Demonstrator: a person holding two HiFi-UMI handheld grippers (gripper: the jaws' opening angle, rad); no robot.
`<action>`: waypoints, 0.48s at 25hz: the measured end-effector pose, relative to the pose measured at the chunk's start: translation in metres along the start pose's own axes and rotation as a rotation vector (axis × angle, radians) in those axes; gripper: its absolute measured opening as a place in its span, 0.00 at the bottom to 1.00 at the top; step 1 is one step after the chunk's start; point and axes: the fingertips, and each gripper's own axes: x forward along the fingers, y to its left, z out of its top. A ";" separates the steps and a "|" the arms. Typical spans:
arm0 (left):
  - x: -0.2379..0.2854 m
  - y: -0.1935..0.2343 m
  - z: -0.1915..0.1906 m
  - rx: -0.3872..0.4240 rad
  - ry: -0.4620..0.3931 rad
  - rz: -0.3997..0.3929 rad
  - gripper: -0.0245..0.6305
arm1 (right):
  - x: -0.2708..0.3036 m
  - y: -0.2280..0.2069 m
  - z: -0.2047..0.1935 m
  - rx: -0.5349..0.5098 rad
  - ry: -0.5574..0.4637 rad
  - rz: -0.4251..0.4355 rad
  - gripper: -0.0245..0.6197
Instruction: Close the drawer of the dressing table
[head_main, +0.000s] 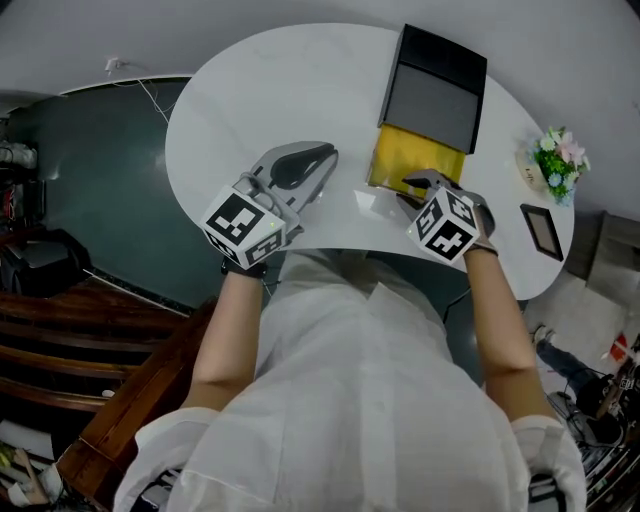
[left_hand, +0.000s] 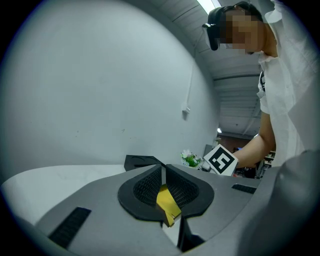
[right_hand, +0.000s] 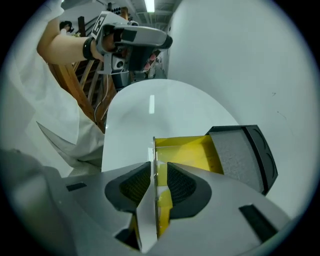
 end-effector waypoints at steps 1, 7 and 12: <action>0.000 0.001 -0.001 -0.002 0.002 -0.002 0.09 | 0.004 0.002 0.000 -0.011 0.018 0.012 0.17; -0.004 0.011 -0.005 -0.013 0.010 -0.005 0.09 | 0.023 0.007 0.001 -0.054 0.088 0.057 0.17; -0.010 0.016 -0.005 -0.018 0.010 -0.003 0.09 | 0.033 0.010 -0.003 -0.088 0.149 0.077 0.15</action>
